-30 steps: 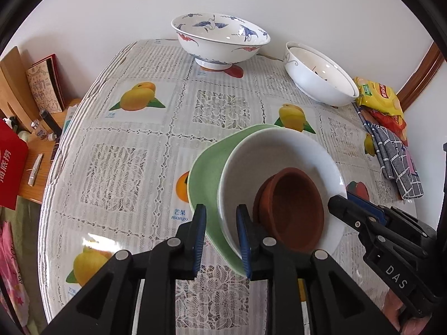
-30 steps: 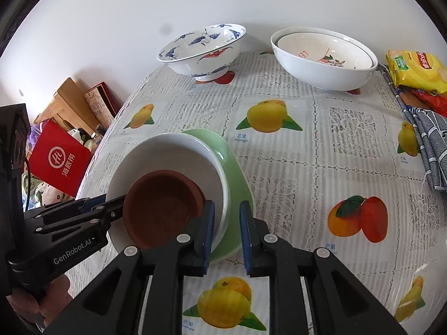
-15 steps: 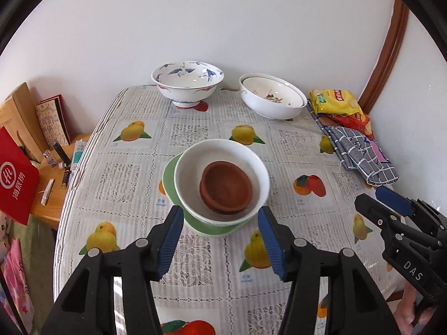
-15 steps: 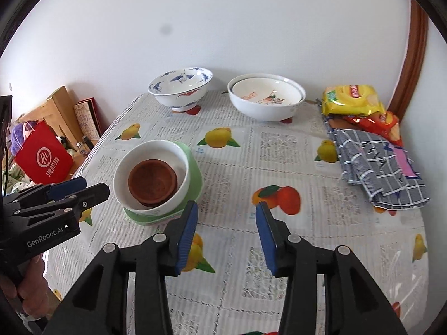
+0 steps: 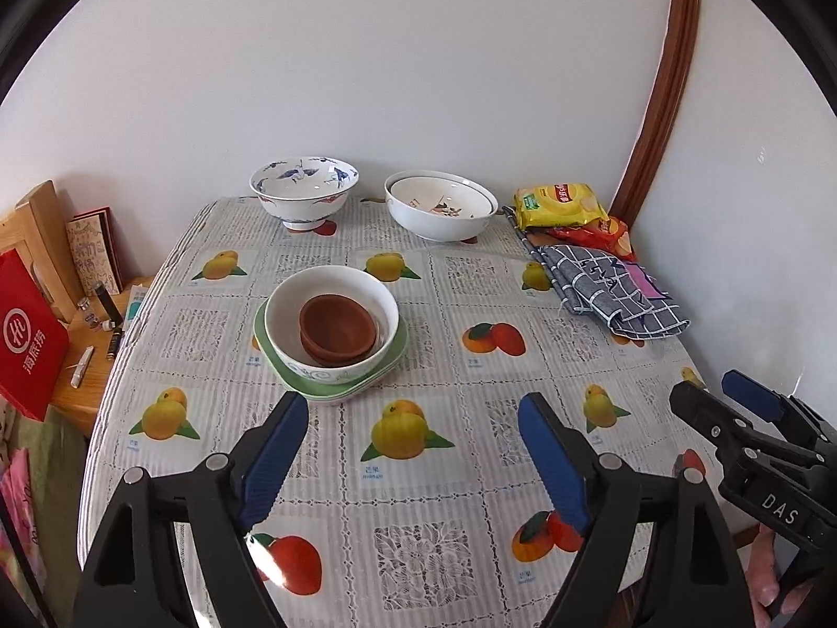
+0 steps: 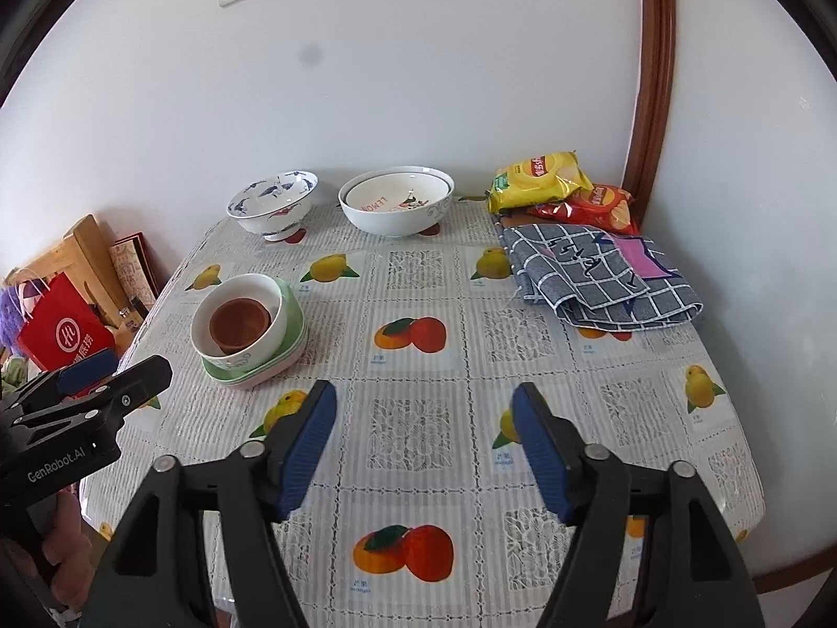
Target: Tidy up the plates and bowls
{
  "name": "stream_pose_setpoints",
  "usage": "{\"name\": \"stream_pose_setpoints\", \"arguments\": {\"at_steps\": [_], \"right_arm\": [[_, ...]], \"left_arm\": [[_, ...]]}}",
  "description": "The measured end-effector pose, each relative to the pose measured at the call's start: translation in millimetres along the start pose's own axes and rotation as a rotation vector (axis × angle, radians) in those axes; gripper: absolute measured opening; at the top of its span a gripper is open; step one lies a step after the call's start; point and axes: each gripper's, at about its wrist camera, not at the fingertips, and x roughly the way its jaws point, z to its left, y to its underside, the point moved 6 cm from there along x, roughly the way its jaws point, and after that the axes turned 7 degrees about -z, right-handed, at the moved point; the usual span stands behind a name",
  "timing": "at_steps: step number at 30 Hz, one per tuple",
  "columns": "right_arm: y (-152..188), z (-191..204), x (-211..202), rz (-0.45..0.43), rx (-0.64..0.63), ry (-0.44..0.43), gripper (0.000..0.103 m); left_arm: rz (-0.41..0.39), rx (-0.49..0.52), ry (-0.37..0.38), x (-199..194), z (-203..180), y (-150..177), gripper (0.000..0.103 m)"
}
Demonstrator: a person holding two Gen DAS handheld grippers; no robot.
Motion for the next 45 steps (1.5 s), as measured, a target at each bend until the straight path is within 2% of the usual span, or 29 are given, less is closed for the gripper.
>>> {"name": "stream_pose_setpoints", "arguments": {"at_steps": [3,7,11,29,45], "right_arm": [[4.6,-5.3,-13.1,-0.022,-0.01,0.026,0.089],[9.7,-12.9,-24.7,-0.031,-0.015,0.05,0.092],[15.0,-19.0,-35.3,-0.038,-0.002,0.055,0.092],[22.4,-32.8,-63.7,-0.068,0.017,0.083,0.093],[25.7,-33.0,-62.5,-0.062,0.021,0.083,0.093]], "left_arm": [[-0.023,0.022,-0.032,-10.8,-6.4,4.2,0.085],[-0.043,0.012,-0.036,-22.5,-11.0,6.6,0.092],[-0.072,0.025,-0.077,-33.0,-15.8,8.0,0.098],[-0.102,0.05,-0.068,-53.7,-39.5,11.0,0.099],[-0.092,0.047,-0.074,-50.2,-38.4,12.9,0.099]]}}
